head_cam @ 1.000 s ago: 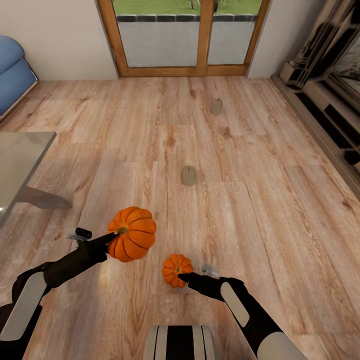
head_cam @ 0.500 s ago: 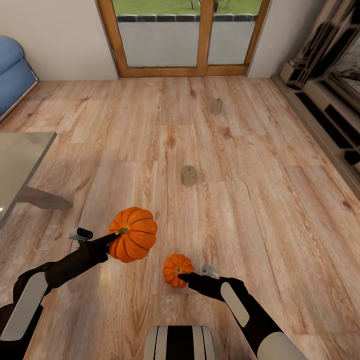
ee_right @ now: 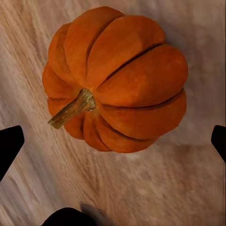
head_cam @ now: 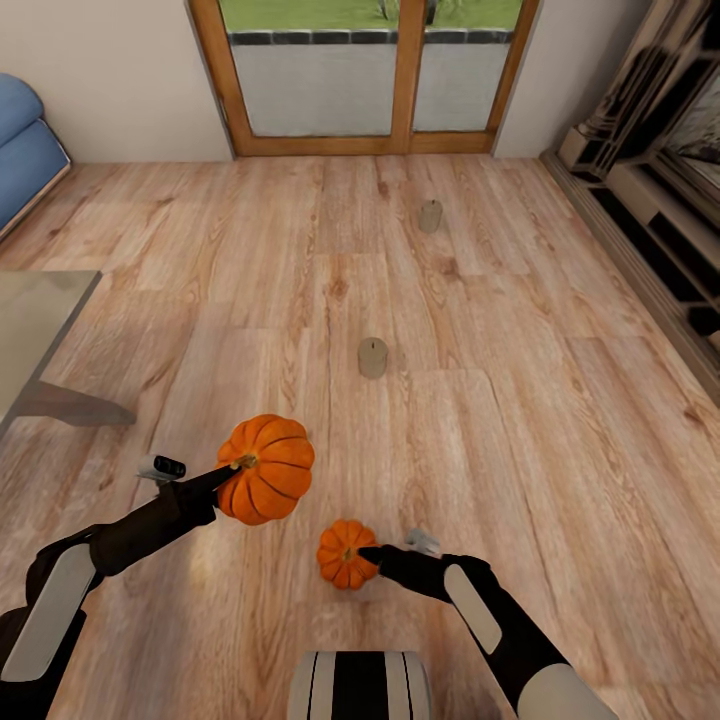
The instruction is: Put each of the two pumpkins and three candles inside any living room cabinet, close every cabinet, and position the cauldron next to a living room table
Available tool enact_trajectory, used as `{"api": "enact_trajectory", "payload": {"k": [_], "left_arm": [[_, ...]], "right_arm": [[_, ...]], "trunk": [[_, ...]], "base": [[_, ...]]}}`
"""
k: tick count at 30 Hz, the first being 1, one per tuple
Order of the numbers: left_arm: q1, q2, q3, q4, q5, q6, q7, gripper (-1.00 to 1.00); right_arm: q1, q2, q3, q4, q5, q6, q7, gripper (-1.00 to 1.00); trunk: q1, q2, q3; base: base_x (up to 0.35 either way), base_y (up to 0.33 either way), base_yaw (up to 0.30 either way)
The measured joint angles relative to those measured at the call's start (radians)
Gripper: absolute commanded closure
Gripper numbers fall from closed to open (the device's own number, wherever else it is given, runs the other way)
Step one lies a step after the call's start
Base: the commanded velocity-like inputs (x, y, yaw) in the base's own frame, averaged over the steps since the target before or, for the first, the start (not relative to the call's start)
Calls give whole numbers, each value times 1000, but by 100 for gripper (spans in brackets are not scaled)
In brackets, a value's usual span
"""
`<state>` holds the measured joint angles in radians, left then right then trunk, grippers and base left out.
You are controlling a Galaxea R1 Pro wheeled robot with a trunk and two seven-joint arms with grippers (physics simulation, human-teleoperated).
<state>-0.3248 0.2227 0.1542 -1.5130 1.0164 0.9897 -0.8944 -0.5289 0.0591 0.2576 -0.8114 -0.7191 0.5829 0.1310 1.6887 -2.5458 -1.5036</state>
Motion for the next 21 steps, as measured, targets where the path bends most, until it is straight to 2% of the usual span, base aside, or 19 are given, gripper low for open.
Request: {"api": "enact_trajectory", "payload": {"k": [21], "left_arm": [[0,0,0,0,0,0,0,100]], "right_arm": [[0,-4,1,-1,-2,0,1,-100]], "trunk": [[0,0,0]], "base": [[3,-3,0]]}}
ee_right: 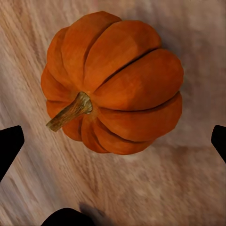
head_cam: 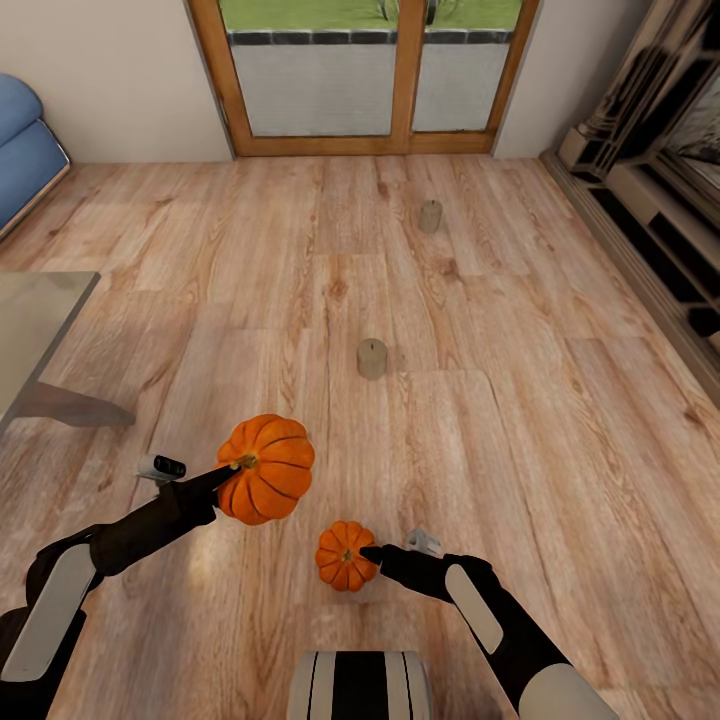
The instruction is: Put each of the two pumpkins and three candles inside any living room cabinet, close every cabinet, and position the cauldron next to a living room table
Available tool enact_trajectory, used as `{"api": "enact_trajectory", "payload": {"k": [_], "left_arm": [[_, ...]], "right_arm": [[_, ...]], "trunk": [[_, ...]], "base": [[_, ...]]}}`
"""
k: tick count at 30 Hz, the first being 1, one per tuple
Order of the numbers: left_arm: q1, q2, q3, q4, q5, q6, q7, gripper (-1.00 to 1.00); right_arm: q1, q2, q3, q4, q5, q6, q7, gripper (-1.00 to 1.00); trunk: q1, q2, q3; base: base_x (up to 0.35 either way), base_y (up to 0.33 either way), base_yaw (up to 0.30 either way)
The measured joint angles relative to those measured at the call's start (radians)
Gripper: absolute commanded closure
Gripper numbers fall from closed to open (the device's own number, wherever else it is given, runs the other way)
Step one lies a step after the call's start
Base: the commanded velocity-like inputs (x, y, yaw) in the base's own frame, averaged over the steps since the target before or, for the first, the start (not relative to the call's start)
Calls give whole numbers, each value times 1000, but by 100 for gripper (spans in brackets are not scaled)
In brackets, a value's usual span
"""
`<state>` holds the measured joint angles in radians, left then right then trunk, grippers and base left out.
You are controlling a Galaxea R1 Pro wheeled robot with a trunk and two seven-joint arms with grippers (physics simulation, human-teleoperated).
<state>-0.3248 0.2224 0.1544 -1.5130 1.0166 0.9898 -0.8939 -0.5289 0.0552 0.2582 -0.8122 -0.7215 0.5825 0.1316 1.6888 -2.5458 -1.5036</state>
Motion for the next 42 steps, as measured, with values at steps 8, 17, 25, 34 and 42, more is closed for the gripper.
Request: {"api": "enact_trajectory", "payload": {"k": [8,17,25,34,42], "left_arm": [[0,1,1,0,-1,0,0,100],[0,2,2,0,1,0,-1,100],[0,2,2,0,1,0,0,100],[0,2,2,0,1,0,-1,100],[0,3,3,1,-1,-1,-1,100]], "right_arm": [[0,1,1,1,6,3,-8,-100],[-9,10,10,4,19,-44,-137,-100],[-17,11,13,18,20,-71,-147,-100],[-17,18,14,22,74,-74,-148,-100],[-17,30,13,23,105,-88,-146,-100]], "trunk": [[0,0,0],[0,0,0],[1,-1,-12],[1,-1,-12],[4,-2,-35]], "base": [[44,31,0],[49,34,0],[0,0,0],[0,0,0],[0,0,0]]}}
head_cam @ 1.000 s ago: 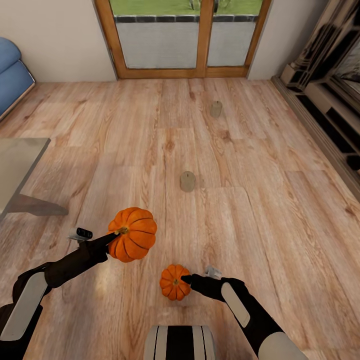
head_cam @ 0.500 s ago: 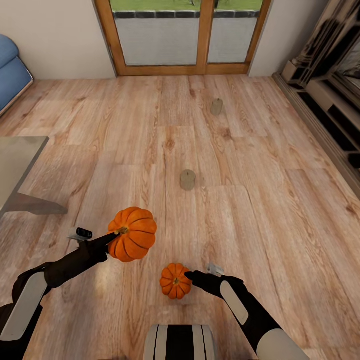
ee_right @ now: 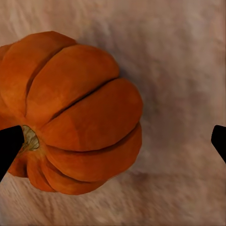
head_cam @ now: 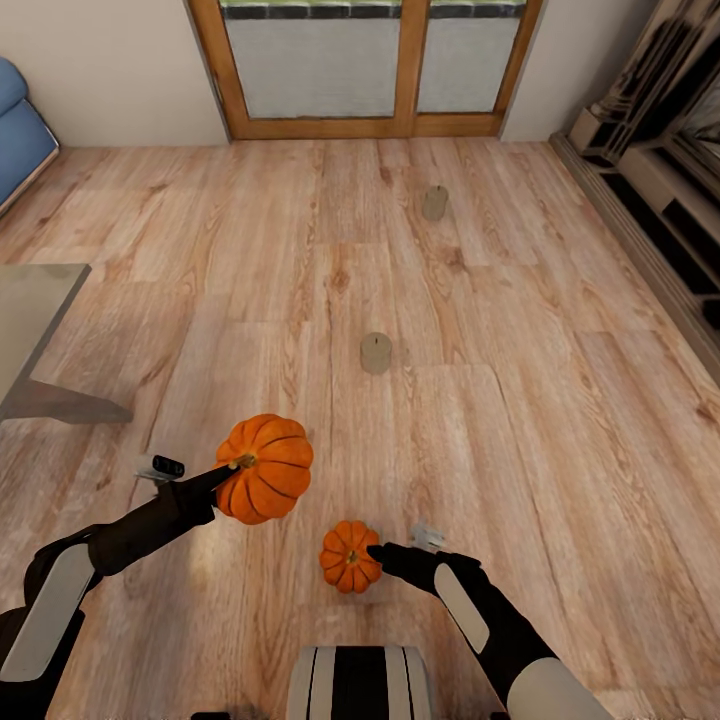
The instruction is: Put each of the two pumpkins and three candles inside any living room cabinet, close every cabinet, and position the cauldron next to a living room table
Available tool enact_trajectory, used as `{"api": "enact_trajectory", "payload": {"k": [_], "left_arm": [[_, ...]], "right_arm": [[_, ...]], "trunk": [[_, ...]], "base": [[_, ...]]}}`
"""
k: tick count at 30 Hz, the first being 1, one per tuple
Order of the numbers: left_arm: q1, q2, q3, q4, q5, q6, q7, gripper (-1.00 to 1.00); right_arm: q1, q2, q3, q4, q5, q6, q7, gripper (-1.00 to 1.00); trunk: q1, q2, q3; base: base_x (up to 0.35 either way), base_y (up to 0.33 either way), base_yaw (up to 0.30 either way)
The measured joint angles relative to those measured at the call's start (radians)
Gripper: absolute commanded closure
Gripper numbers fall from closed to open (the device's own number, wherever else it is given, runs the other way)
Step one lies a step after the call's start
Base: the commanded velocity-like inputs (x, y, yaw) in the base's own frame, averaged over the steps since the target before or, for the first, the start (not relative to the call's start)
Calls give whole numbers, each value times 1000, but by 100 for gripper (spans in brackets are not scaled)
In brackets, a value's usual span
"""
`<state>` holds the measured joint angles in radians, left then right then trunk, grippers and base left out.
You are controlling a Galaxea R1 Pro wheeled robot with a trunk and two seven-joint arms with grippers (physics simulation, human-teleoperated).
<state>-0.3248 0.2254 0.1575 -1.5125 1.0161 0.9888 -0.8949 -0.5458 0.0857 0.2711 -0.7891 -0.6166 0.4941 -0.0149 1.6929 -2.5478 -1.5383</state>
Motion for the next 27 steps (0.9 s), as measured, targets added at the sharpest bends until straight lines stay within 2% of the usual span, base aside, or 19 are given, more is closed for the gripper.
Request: {"api": "enact_trajectory", "payload": {"k": [8,15,19,27], "left_arm": [[0,0,0,0,0,0,0,100],[0,0,0,0,2,1,-1,100],[0,0,0,0,1,0,0,100],[0,-1,-1,0,2,1,-1,100]], "right_arm": [[0,0,0,0,-1,-11,15,-100],[0,-1,1,0,-1,-34,67,-100],[0,-1,1,-1,-1,-36,79,-100],[0,-1,1,0,-2,-36,130,-100]], "trunk": [[4,-2,-31],[4,-2,-31],[5,-3,-46],[5,-3,-47]], "base": [[0,0,0],[0,0,0],[0,0,0],[0,0,0]]}}
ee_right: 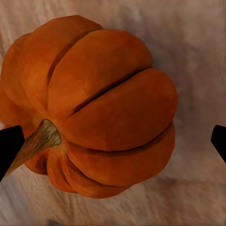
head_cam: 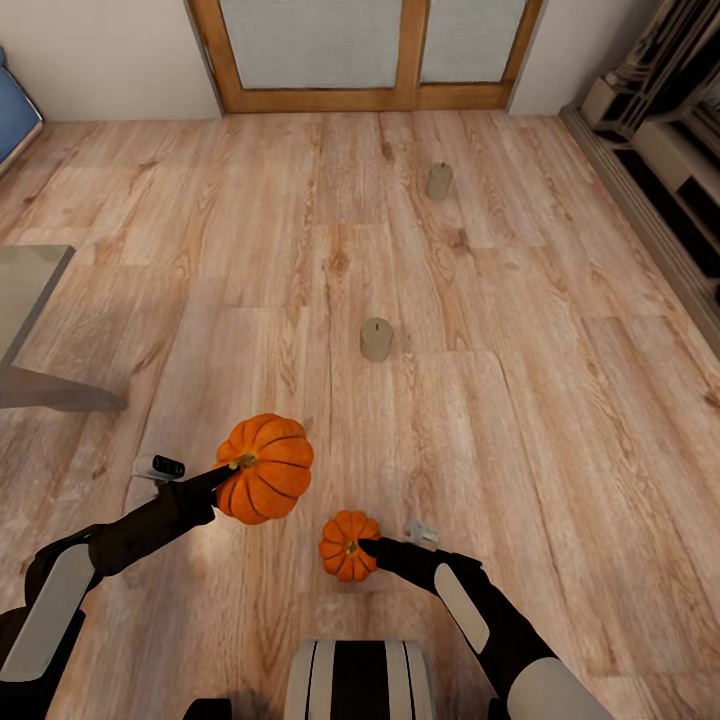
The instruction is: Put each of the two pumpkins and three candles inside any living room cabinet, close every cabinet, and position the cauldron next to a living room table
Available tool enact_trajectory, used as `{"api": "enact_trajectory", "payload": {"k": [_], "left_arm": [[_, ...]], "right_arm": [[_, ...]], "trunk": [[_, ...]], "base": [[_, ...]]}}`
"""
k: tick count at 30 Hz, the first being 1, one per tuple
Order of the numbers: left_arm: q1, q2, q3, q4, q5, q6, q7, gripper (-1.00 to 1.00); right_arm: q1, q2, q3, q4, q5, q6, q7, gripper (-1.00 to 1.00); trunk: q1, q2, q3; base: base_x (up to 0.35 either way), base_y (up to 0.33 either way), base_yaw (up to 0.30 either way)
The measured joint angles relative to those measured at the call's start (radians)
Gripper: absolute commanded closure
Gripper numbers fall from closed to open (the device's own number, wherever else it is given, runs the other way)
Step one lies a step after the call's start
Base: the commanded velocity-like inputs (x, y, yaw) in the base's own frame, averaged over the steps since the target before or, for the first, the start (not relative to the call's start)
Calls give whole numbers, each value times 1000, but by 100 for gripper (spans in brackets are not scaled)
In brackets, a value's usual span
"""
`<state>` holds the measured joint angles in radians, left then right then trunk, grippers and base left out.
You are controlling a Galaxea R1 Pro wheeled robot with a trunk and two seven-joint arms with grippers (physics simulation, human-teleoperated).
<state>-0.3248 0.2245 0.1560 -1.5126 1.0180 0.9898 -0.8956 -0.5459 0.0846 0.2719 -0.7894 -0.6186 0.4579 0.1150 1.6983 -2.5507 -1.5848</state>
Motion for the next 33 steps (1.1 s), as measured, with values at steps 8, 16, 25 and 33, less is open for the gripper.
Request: {"api": "enact_trajectory", "payload": {"k": [8,16,25,33], "left_arm": [[0,0,0,0,-3,-1,0,100],[4,6,-3,6,4,-3,5,100],[6,7,-3,33,1,-4,5,100],[6,5,-3,52,2,-3,5,100]], "right_arm": [[0,0,0,0,4,0,30,-100],[-2,-2,-3,-7,1,-19,31,-100],[-2,-2,2,-9,3,-27,40,-100],[-2,-2,3,-9,2,-28,41,-100]], "trunk": [[1,0,-8],[1,-1,-12],[1,-1,-12],[1,-1,-12]], "base": [[0,0,0],[0,0,0],[0,0,0],[0,0,0]]}}
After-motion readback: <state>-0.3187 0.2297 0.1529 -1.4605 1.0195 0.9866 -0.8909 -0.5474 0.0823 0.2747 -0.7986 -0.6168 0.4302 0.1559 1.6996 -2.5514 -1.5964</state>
